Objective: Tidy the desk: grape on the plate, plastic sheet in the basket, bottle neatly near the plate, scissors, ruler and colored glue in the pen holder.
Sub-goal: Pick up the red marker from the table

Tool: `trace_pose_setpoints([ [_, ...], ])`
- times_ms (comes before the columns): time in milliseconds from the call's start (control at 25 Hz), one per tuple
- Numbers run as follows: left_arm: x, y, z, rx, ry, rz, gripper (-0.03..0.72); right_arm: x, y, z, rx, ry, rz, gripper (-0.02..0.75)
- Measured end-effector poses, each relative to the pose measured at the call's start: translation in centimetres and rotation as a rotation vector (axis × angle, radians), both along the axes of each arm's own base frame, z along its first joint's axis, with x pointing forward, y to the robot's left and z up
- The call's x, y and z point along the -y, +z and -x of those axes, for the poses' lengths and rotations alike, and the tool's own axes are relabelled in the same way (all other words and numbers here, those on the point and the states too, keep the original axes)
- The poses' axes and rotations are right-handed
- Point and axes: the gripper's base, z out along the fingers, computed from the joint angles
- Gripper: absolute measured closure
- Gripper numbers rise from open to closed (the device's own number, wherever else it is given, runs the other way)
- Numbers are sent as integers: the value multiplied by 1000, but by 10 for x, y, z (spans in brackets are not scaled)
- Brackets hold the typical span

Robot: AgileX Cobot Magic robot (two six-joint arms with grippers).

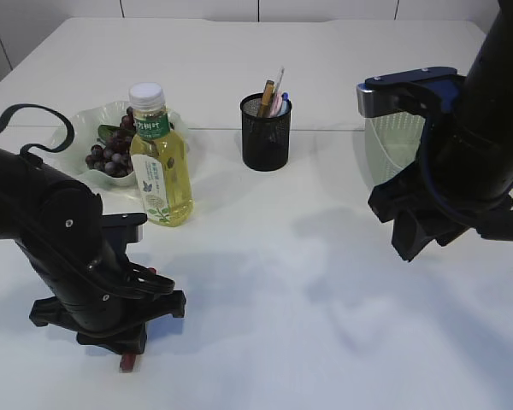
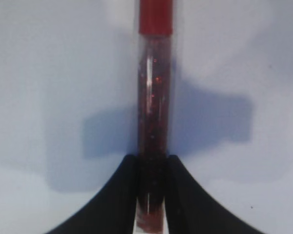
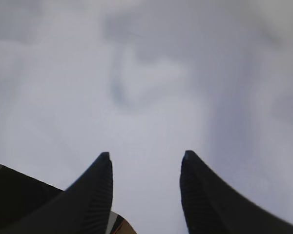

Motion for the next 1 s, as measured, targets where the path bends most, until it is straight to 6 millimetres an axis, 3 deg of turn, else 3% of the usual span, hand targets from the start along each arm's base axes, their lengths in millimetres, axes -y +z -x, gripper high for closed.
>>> trace_pose_setpoints([
  [720, -2, 3, 2, -12, -34, -22, 610, 0, 0, 0, 3, 2, 1, 370],
  [880, 0, 23, 5, 38, -108, -2, 610, 0, 0, 0, 5, 22, 4, 370],
  [1000, 6, 51, 12, 115, -159, 40, 610, 0, 0, 0, 6, 48, 4, 370],
])
